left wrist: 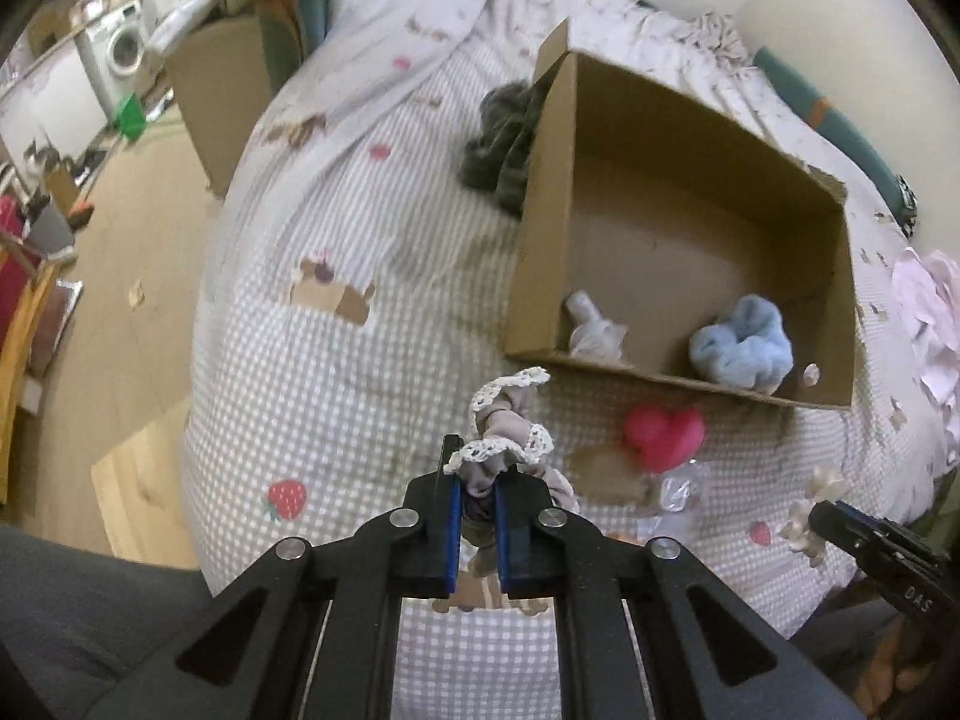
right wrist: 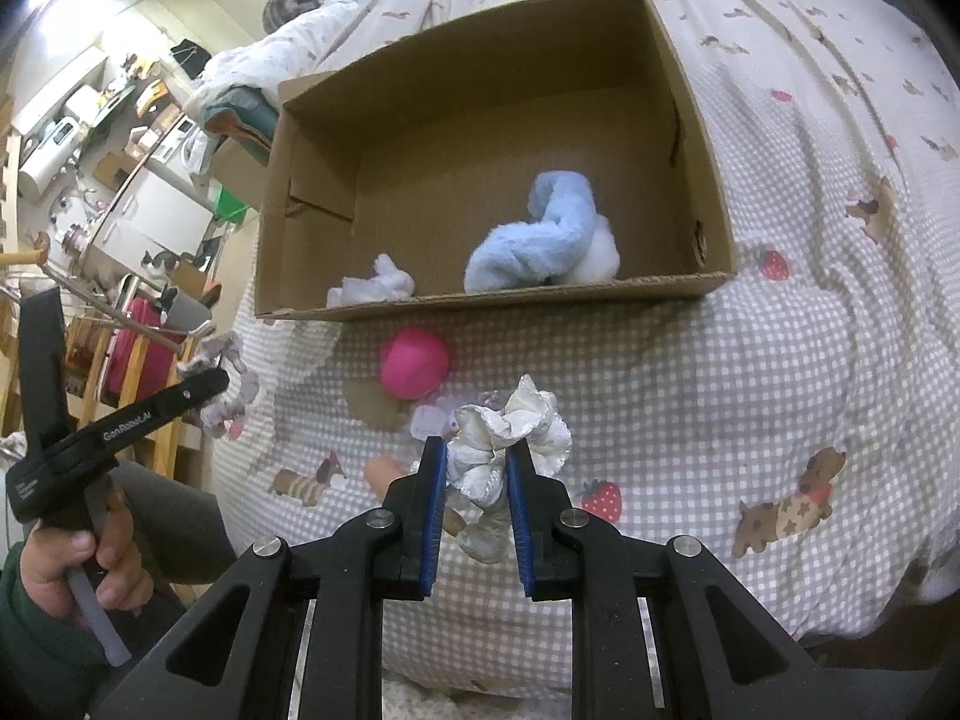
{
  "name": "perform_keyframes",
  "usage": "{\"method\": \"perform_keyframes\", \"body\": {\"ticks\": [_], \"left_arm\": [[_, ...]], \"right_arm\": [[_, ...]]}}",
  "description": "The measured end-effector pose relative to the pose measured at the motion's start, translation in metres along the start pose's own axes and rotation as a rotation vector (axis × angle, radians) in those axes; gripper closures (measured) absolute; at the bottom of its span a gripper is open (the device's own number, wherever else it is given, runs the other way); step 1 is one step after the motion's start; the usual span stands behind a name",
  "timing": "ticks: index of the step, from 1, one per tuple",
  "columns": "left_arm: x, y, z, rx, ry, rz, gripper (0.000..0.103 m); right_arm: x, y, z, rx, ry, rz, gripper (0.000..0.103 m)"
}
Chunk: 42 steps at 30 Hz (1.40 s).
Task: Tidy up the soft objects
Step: 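Carry the floral and lace scrunchies over the box with both grippers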
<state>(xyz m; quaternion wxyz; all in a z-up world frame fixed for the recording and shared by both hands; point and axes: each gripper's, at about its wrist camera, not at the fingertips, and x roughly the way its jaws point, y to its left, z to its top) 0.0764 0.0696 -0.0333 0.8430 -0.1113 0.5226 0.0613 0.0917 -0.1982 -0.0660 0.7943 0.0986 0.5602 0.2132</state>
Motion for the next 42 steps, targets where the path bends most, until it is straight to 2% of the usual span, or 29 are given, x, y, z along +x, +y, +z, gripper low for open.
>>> {"method": "perform_keyframes", "body": {"ticks": [1, 7, 14, 19, 25, 33, 39, 42], "left_arm": [[-0.009, -0.004, -0.006, 0.001, -0.009, -0.001, 0.095], [-0.019, -0.020, 0.003, -0.021, -0.052, -0.035, 0.095], [-0.049, -0.041, 0.024, 0.031, -0.118, -0.072, 0.095], [-0.068, -0.053, 0.047, 0.073, -0.160, -0.089, 0.095], [-0.079, -0.067, 0.076, 0.128, -0.204, -0.094, 0.095], [-0.055, -0.080, 0.101, 0.153, -0.200, -0.077, 0.095], [-0.020, -0.089, 0.102, 0.186, -0.189, -0.057, 0.095], [-0.002, -0.089, 0.098, 0.201, -0.177, -0.043, 0.094]], "right_arm": [[-0.001, 0.001, 0.000, -0.005, 0.000, -0.002, 0.081], [-0.008, 0.010, 0.005, -0.016, -0.038, 0.005, 0.081], [-0.037, 0.024, 0.018, -0.032, -0.115, 0.025, 0.081], [-0.055, 0.027, 0.039, -0.022, -0.162, 0.054, 0.081], [-0.065, 0.035, 0.072, -0.047, -0.208, 0.047, 0.081], [-0.053, 0.032, 0.101, -0.050, -0.246, 0.043, 0.081], [-0.025, 0.017, 0.107, -0.009, -0.246, 0.055, 0.081], [-0.008, 0.013, 0.105, -0.002, -0.222, 0.032, 0.081]]}}
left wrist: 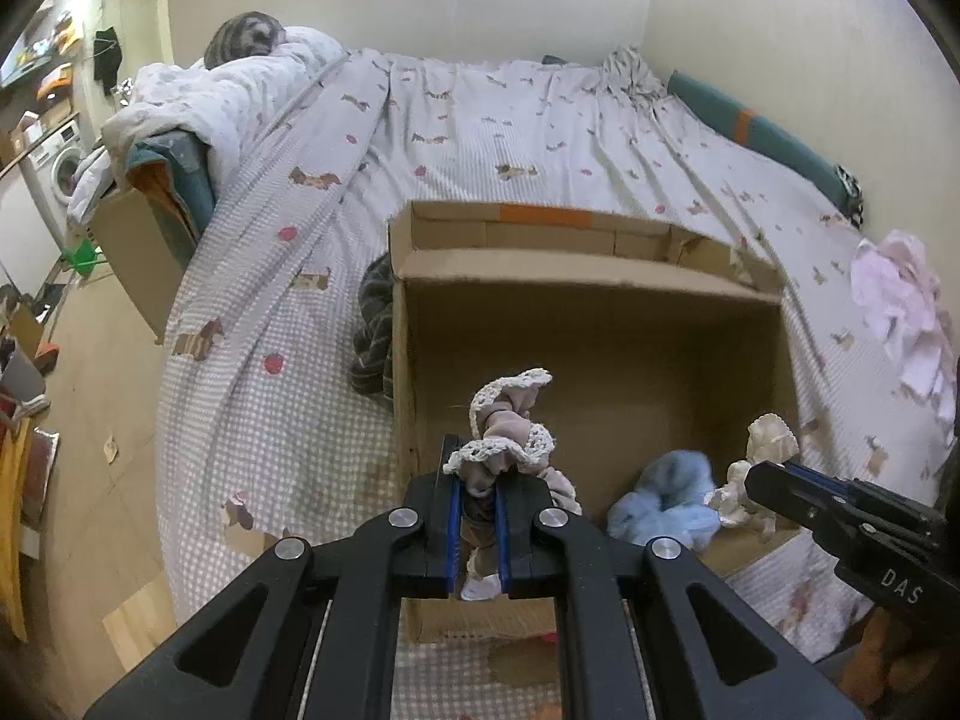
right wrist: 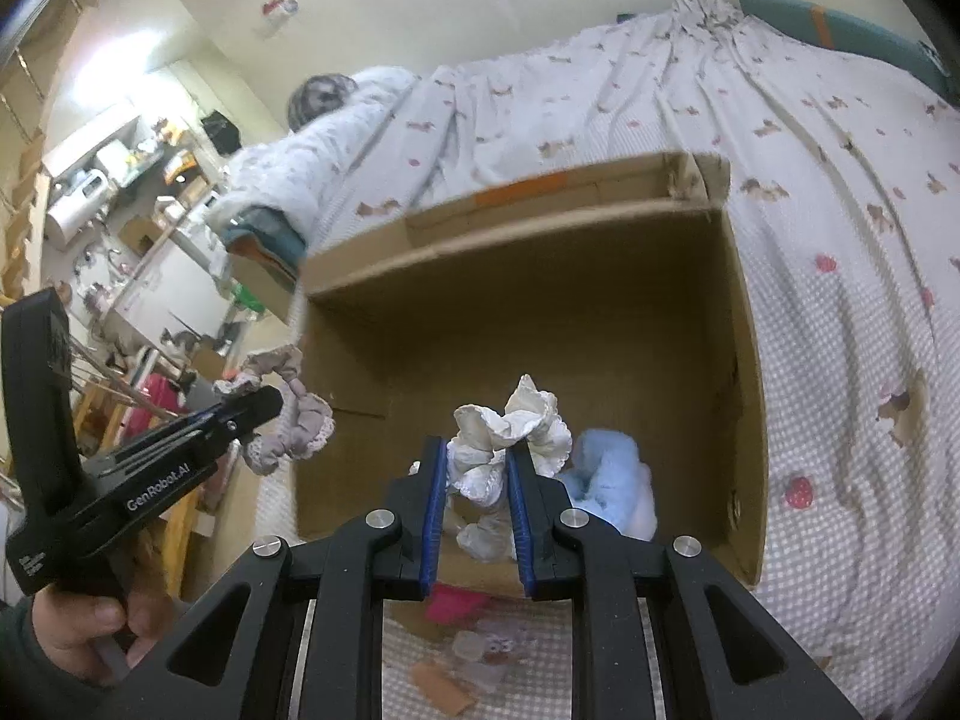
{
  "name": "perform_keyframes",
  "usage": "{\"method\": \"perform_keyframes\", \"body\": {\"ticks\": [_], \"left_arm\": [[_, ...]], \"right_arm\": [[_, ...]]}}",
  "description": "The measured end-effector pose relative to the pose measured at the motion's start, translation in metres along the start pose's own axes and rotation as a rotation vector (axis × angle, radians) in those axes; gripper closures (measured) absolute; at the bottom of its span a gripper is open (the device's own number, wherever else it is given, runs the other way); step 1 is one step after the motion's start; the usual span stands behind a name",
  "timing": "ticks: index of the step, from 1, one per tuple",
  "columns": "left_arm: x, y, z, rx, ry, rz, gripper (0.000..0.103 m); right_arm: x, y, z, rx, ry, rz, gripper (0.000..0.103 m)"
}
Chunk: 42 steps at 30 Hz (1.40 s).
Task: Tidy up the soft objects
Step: 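Carry the floral and lace scrunchies over the box with both grippers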
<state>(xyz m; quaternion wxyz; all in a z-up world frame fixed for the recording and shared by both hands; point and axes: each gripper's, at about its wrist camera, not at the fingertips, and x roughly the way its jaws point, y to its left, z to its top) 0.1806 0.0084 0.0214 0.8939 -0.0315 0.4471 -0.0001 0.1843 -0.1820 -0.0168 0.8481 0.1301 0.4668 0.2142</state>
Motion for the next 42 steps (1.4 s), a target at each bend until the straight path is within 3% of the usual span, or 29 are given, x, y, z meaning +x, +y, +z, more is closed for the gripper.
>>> {"method": "perform_keyframes", "body": {"ticks": [12, 35, 42], "left_arm": [[0.038, -0.004, -0.013, 0.020, 0.095, -0.021, 0.094], [0.048, -0.004, -0.013, 0.009, 0.099, -0.053, 0.093], [0.052, 0.004, -0.014, -0.001, 0.100, -0.027, 0.090]], "right_arm": [[0.037, -0.006, -0.003, -0.007, 0.100, 0.005, 0.081], [0.059, -0.001, -0.003, -0.033, 0.152, -0.030, 0.081], [0.060, -0.001, -0.003, -0.044, 0.140, -0.046, 0.081]]}}
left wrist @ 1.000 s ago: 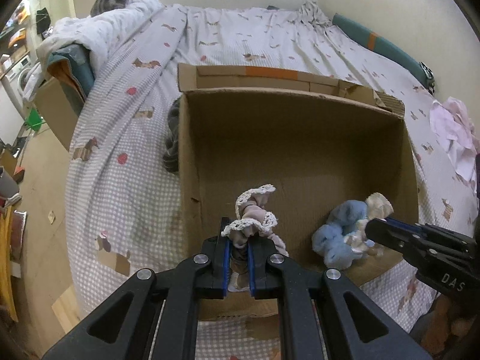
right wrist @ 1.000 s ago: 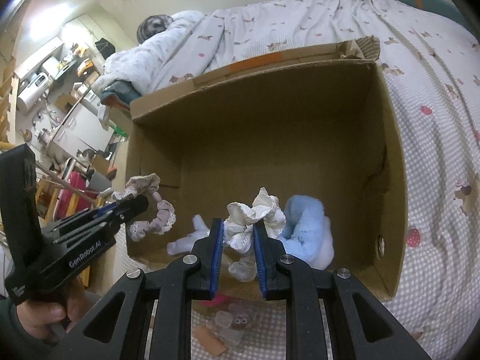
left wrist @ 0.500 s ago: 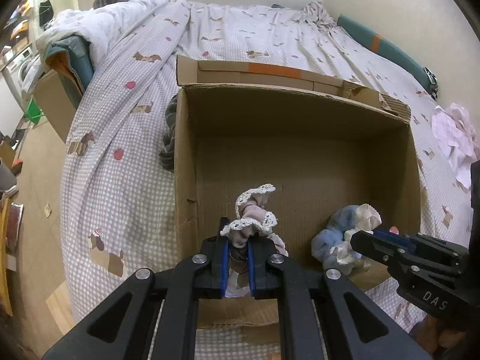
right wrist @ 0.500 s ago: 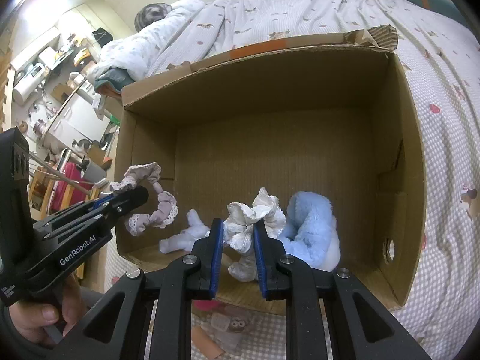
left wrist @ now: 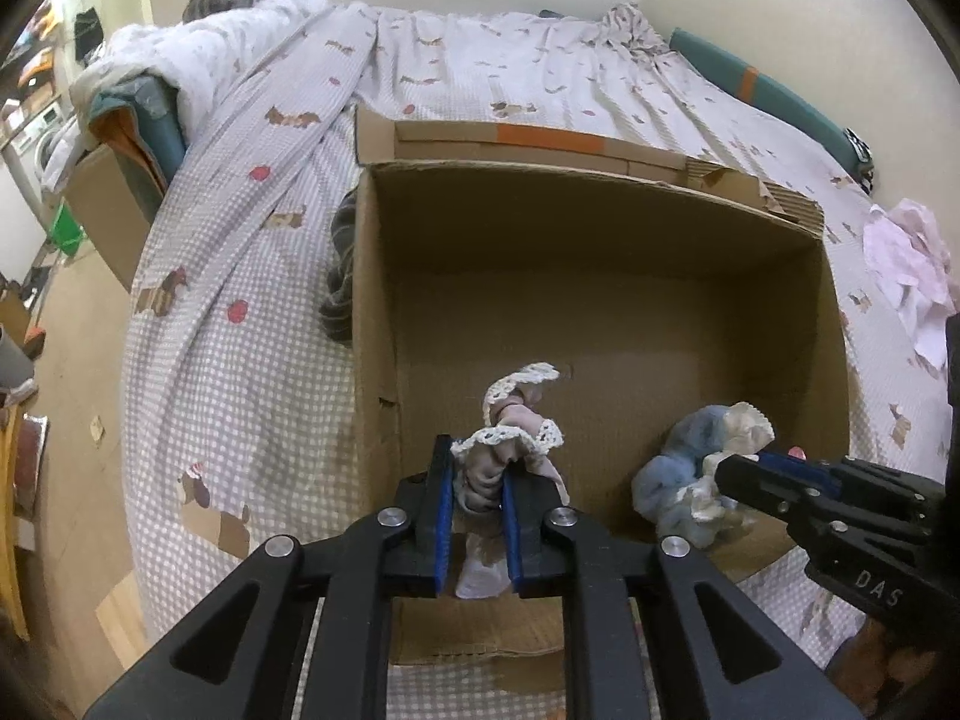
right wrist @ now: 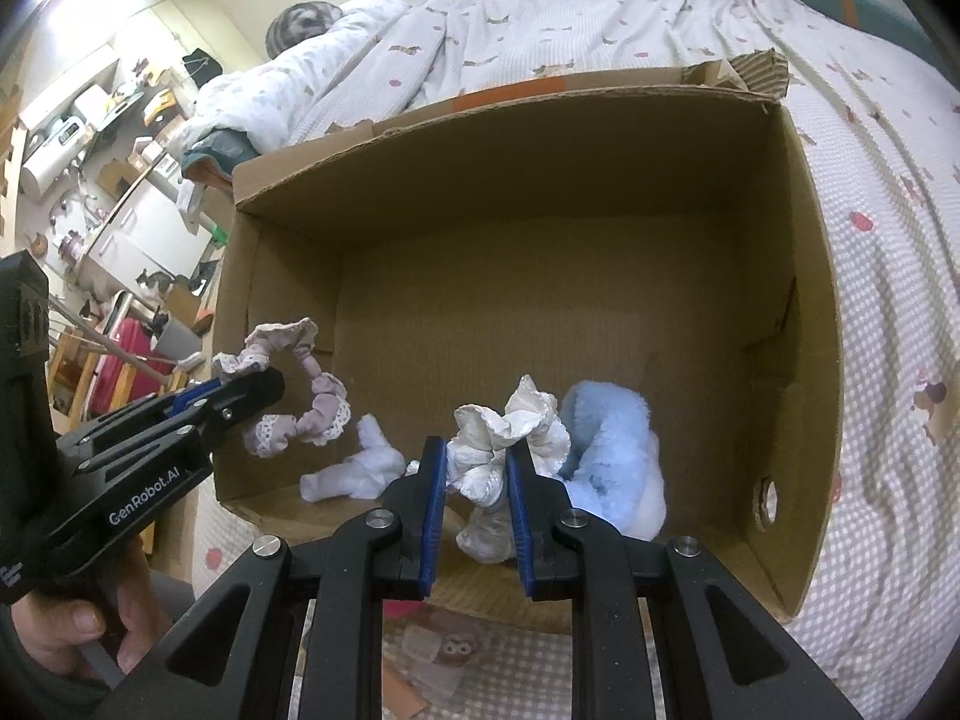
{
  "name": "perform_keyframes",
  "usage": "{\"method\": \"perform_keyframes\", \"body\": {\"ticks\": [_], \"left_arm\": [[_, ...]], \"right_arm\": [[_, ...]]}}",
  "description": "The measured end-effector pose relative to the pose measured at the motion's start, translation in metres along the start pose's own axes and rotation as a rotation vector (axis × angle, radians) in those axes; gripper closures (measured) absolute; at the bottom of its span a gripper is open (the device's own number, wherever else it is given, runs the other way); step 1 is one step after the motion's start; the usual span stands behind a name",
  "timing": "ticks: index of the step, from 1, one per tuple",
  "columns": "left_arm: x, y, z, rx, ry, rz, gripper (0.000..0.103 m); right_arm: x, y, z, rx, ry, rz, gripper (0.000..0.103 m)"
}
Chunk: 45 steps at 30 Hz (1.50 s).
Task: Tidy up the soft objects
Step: 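Carry the floral and lace scrunchies over the box with both grippers, then open both grippers to drop the two scrunchies into the box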
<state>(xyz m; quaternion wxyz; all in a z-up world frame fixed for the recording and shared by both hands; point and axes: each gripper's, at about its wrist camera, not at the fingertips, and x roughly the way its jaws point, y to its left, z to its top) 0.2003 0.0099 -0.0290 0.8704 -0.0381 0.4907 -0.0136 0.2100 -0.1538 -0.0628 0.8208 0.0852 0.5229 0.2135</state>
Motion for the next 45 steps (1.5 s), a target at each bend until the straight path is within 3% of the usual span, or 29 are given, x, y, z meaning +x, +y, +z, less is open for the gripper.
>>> {"method": "perform_keyframes", "body": {"ticks": [10, 11, 13, 14, 15, 17, 18, 21, 45], "left_arm": [[-0.006, -0.002, 0.001, 0.007, -0.021, -0.002, 0.089], [-0.007, -0.002, 0.001, 0.007, -0.029, -0.001, 0.085], [-0.009, -0.002, 0.002, 0.008, -0.038, -0.002, 0.063], [-0.009, -0.002, 0.002, 0.005, -0.041, -0.004, 0.041], [-0.010, -0.003, 0.002, 0.000, -0.042, -0.038, 0.031], [-0.013, -0.006, 0.002, 0.002, -0.041, -0.055, 0.024], [-0.015, -0.010, 0.002, 0.016, -0.046, -0.053, 0.017], [-0.019, -0.017, 0.001, 0.049, -0.067, -0.022, 0.013], [-0.061, 0.011, -0.009, -0.044, -0.120, 0.065, 0.013]], "right_arm": [[-0.007, -0.005, -0.003, 0.011, -0.027, 0.000, 0.081], [-0.008, -0.006, -0.003, 0.015, -0.031, 0.002, 0.081], [-0.010, -0.007, -0.003, 0.021, -0.040, 0.012, 0.081], [-0.011, -0.008, -0.002, 0.023, -0.047, 0.012, 0.077], [-0.013, -0.009, -0.002, 0.026, -0.054, 0.009, 0.074], [-0.017, -0.011, -0.002, 0.038, -0.069, 0.005, 0.041], [-0.020, -0.013, -0.002, 0.050, -0.083, -0.002, 0.019], [-0.030, -0.018, 0.000, 0.073, -0.135, -0.020, 0.015], [-0.055, -0.022, -0.014, 0.128, -0.164, -0.019, 0.015]]}}
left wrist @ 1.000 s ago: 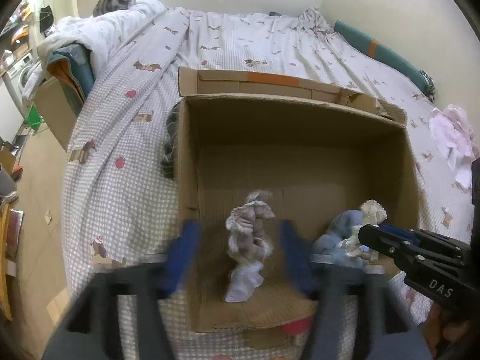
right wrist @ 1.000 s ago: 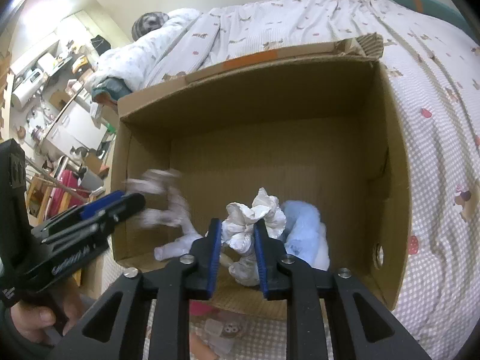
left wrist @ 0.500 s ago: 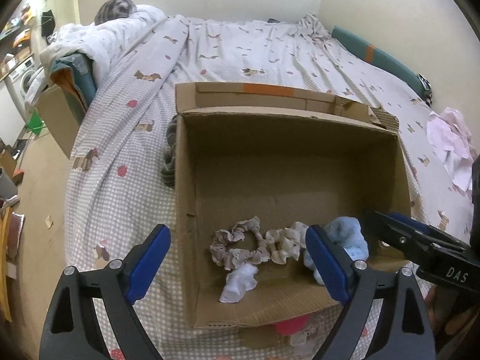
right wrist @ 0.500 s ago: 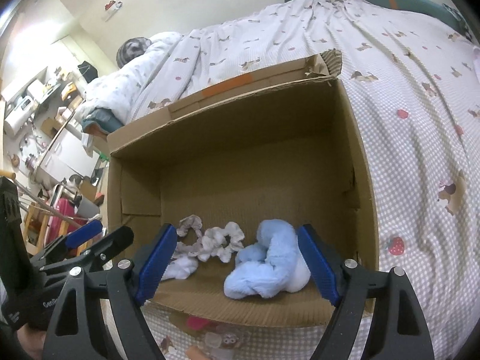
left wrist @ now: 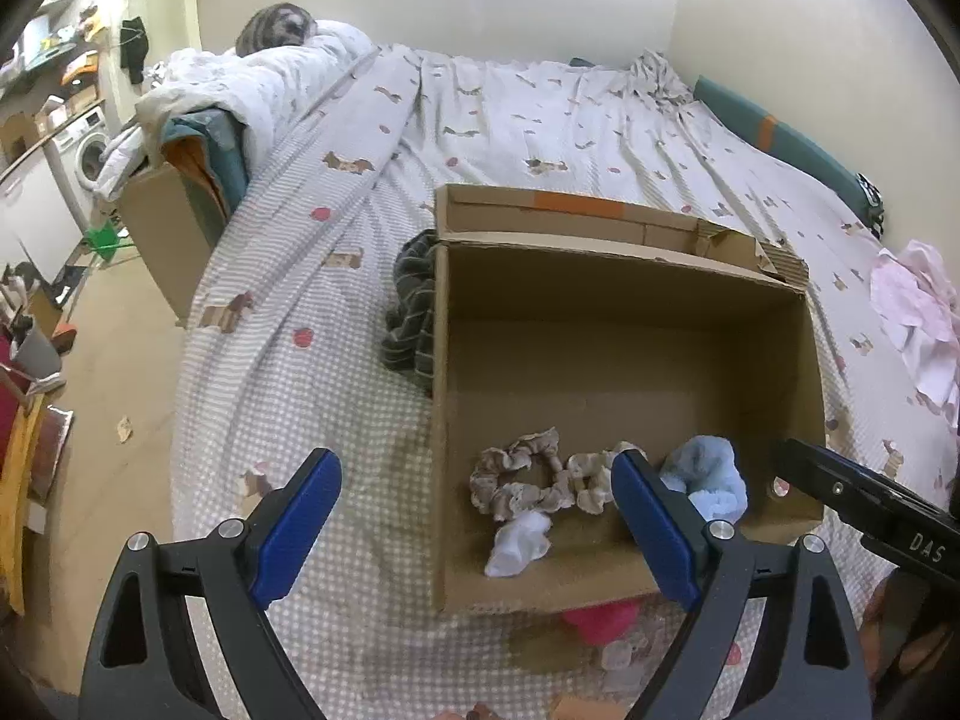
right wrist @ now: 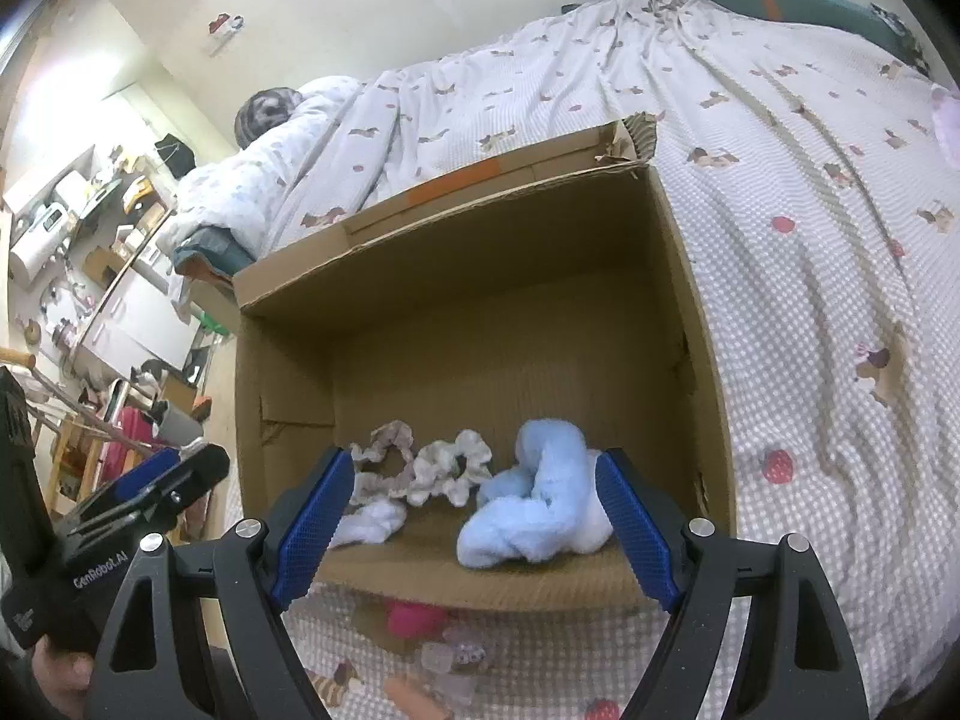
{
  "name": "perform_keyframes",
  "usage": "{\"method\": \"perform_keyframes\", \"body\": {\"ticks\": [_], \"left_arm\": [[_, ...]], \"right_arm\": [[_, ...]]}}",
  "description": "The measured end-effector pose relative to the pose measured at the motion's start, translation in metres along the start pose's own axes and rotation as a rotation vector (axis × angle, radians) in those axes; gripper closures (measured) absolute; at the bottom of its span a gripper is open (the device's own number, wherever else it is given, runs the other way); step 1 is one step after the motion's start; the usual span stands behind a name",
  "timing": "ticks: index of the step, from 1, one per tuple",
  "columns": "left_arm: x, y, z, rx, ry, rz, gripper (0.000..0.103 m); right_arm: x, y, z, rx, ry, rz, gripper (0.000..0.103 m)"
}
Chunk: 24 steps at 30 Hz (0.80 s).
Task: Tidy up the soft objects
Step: 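Open both grippers to drop the two scrunchies into the box, then move both grippers back toward the pink heart and remaining items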
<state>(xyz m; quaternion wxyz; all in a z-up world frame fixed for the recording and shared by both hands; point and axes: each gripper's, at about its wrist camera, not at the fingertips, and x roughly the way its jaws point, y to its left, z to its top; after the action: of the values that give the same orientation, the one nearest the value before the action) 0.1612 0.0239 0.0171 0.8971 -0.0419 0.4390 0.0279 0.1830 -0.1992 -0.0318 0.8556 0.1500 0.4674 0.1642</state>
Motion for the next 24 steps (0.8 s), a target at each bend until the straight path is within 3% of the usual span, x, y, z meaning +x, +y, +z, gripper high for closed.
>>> {"method": "perform_keyframes", "body": {"ticks": [24], "left_arm": [[-0.043, 0.017, -0.065, -0.010, 0.050, 0.039, 0.012]], "right_arm": [[-0.035, 0.004, -0.054, -0.020, 0.041, -0.024, 0.015]]}}
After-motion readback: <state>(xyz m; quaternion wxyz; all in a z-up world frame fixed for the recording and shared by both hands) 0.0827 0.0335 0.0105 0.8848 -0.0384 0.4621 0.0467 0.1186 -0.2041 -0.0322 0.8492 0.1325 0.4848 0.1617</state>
